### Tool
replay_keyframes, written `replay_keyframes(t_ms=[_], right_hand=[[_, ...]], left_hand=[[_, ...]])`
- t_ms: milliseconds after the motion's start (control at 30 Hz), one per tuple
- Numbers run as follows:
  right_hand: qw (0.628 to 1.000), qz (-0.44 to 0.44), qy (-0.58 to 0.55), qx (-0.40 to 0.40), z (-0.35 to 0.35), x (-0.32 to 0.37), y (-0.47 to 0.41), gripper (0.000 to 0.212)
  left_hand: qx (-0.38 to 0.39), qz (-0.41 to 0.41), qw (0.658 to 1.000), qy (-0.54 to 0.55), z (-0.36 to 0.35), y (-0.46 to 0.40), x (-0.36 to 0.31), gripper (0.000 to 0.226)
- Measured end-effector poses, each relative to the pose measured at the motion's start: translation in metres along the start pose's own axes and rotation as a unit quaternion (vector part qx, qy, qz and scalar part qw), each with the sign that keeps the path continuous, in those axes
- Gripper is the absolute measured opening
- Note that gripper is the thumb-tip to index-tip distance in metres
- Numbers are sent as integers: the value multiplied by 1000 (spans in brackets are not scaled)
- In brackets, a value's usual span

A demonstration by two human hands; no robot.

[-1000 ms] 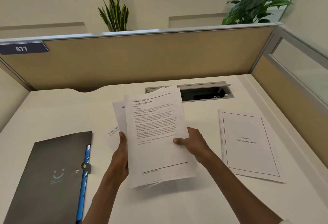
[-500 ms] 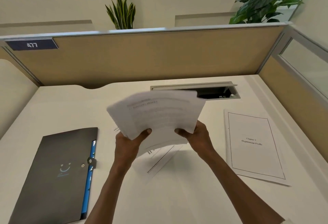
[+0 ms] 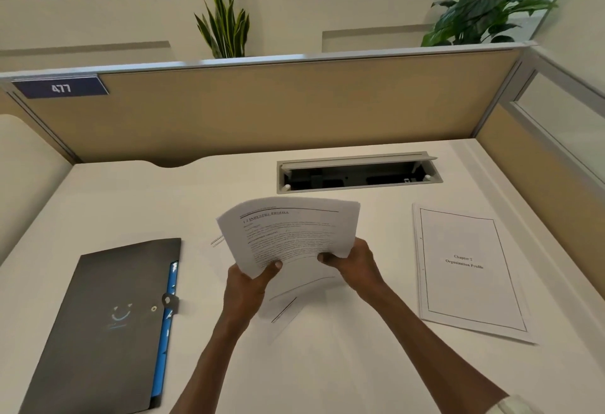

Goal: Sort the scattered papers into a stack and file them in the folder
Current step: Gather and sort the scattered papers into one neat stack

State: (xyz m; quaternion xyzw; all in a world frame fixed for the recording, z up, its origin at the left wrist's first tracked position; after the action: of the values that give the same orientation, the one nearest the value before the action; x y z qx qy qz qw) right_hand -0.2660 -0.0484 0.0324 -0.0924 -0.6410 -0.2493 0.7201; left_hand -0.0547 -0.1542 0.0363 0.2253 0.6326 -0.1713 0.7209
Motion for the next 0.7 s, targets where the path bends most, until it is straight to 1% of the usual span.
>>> replay_keyframes(t_ms=[100, 200, 267, 300, 400, 433, 533, 600, 700], right_hand=[[997, -12, 77, 11, -3, -14, -1, 35], [985, 16, 166, 41, -5, -11, -9, 45], [976, 30, 209, 47, -6, -14, -15, 51], [973, 23, 225, 47, -5, -18, -19, 51], [953, -11, 299, 53, -11, -29, -36, 37], [940, -29, 334, 63, -16, -34, -41, 44], [909, -93, 399, 77, -32, -47, -52, 77], [886, -114, 442, 83, -44, -51, -55, 89], [856, -108, 499, 84, -63, -56, -52, 104]], left_hand=[[-9, 32, 999, -18, 1, 4, 22, 18], [-45, 45, 998, -29, 17, -1, 27, 11], [-76, 41, 995, -42, 33, -6, 25, 19], [-98, 37, 993, -51, 42, -8, 22, 24], [-181, 37, 981, -56, 75, -13, 15, 31], [-204, 40, 977, -55, 84, -14, 13, 32], [-253, 44, 964, -67, 104, -14, 9, 33], [-270, 50, 959, -70, 112, -12, 9, 32], [-282, 76, 954, -62, 118, -8, 17, 34]])
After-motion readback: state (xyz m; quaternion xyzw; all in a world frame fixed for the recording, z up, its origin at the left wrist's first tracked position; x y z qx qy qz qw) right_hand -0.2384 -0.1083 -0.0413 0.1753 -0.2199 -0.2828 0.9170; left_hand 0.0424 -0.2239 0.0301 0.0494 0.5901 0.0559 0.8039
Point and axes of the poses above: each hand's wrist, its own y-axis away from the middle knuckle, its own z-axis out of the back of the hand, x = y × z, the point moved 8 cm from there along -y, towards the middle knuckle, and after that the axes turned 7 degrees about x, right-handed, at the moved point
